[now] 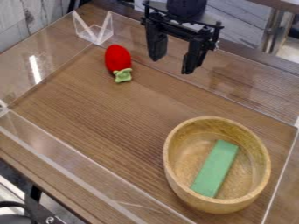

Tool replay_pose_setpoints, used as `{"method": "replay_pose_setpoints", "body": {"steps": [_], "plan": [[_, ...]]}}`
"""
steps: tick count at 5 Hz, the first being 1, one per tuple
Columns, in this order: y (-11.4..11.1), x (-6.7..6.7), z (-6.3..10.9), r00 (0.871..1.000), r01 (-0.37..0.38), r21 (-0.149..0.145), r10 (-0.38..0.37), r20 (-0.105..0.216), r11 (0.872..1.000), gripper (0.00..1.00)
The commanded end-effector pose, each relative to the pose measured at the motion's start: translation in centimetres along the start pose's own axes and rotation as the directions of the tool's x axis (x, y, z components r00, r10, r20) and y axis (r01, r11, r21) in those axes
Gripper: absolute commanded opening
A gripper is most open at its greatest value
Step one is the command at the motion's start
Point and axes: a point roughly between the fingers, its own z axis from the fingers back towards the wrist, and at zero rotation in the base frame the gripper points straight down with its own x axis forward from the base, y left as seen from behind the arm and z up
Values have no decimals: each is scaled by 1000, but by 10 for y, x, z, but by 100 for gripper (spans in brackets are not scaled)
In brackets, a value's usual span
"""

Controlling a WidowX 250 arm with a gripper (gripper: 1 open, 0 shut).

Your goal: Remove the green stick from the brown bowl and put it on the table

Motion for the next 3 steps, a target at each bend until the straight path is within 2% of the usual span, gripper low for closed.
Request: {"method": "replay_pose_setpoints", "body": {"steps": [1,2,3], "plan": [[0,-9,-17,998,-54,-10,54,-31,998,100],[-35,-28,-34,993,-113,-31,112,-33,993,100],[-72,-45,-40,992,-127,-57,126,-10,990,100]]}}
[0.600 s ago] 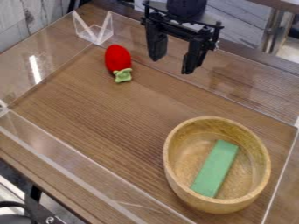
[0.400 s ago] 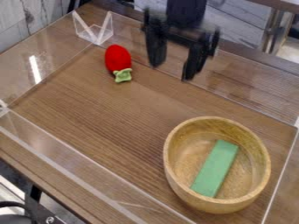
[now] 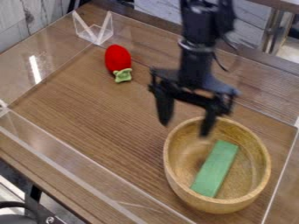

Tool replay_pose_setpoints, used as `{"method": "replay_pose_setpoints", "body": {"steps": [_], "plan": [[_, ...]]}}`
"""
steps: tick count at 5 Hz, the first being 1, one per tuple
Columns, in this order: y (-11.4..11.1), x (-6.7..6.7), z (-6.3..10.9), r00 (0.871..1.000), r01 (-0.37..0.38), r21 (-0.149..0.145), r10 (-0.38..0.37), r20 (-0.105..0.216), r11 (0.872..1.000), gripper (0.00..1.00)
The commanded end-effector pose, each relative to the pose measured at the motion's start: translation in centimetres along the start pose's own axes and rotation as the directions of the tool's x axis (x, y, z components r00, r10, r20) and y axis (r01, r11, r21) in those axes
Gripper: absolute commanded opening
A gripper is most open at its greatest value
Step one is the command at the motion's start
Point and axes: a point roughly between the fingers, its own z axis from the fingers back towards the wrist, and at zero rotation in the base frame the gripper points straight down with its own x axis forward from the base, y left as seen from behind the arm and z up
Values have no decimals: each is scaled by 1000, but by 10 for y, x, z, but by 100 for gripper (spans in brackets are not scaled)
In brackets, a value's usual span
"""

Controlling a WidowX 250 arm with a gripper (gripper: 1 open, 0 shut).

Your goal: Remove the green stick from the brown bowl and put it on the table

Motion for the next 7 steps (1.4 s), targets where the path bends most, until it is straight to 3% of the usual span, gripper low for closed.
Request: {"method": "replay_pose_setpoints", "body": {"steps": [1,2,3,4,5,7], "plan": [[-20,-12,5,995,-45,-51,50,91,998,100],[-34,-25,-1,985,-60,-95,74,156,994,100],[-24,-18,-9,973,-80,-124,105,205,989,100],[-13,-10,-10,965,-115,-131,142,221,985,100],[-11,2,-13,960,-126,-124,152,235,984,100],[-12,3,-1,968,17,-90,6,250,996,100]]}}
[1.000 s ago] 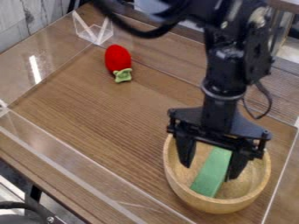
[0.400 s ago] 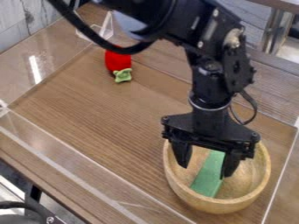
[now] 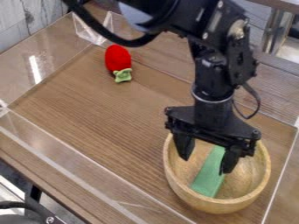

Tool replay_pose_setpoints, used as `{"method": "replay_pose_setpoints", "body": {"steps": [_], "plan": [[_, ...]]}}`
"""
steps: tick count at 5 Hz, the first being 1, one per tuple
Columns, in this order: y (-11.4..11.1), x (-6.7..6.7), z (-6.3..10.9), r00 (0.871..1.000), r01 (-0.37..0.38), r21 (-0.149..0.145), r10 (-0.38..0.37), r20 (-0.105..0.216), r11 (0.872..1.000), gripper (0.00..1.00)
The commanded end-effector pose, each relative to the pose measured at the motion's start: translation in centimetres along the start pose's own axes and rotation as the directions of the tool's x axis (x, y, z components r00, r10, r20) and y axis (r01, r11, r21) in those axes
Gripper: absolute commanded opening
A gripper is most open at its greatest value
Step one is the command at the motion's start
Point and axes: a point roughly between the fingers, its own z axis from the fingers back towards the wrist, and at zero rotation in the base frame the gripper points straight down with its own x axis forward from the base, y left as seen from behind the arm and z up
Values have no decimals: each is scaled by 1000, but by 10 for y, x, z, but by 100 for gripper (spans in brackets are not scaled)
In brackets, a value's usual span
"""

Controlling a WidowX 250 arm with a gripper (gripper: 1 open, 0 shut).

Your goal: Remove the green stick from the brown bowl and put it on the table

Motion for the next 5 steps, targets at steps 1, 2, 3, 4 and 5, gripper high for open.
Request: {"method": "replay_pose_setpoints", "body": {"steps": [1,2,3,4,5], "plan": [[-3,20,26,996,-34,-19,35,80,999,100],[-1,26,30,991,-88,-31,91,102,996,100],[-9,25,28,992,-56,-47,61,110,997,100],[-15,23,23,995,-19,-54,24,96,998,100],[-12,16,20,988,-113,-47,118,98,992,100]]}}
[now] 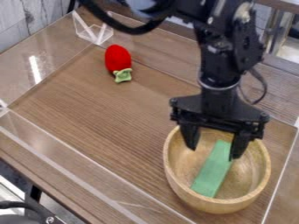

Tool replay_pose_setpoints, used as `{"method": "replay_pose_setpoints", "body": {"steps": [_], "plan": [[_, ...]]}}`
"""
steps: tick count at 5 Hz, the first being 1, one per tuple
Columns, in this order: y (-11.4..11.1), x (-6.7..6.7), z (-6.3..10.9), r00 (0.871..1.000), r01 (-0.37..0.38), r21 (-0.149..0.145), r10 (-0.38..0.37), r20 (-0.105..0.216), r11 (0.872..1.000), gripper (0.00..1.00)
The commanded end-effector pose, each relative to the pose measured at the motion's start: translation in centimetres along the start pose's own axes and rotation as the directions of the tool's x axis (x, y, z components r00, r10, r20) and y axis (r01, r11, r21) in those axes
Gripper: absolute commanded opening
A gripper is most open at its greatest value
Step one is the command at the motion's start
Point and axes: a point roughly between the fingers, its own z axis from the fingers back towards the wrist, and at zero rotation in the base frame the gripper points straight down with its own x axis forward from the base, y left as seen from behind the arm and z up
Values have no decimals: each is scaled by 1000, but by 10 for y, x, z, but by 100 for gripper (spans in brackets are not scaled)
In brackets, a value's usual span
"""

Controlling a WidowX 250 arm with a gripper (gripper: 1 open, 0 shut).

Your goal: Remove the green stick from the brown bowl and put it on the table

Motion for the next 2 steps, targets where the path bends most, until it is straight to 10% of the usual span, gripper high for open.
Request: {"method": "replay_pose_setpoints", "body": {"steps": [1,2], "plan": [[-5,-1,13,995,-70,-22,71,65,997,100],[-5,4,12,994,-88,-17,89,65,996,100]]}}
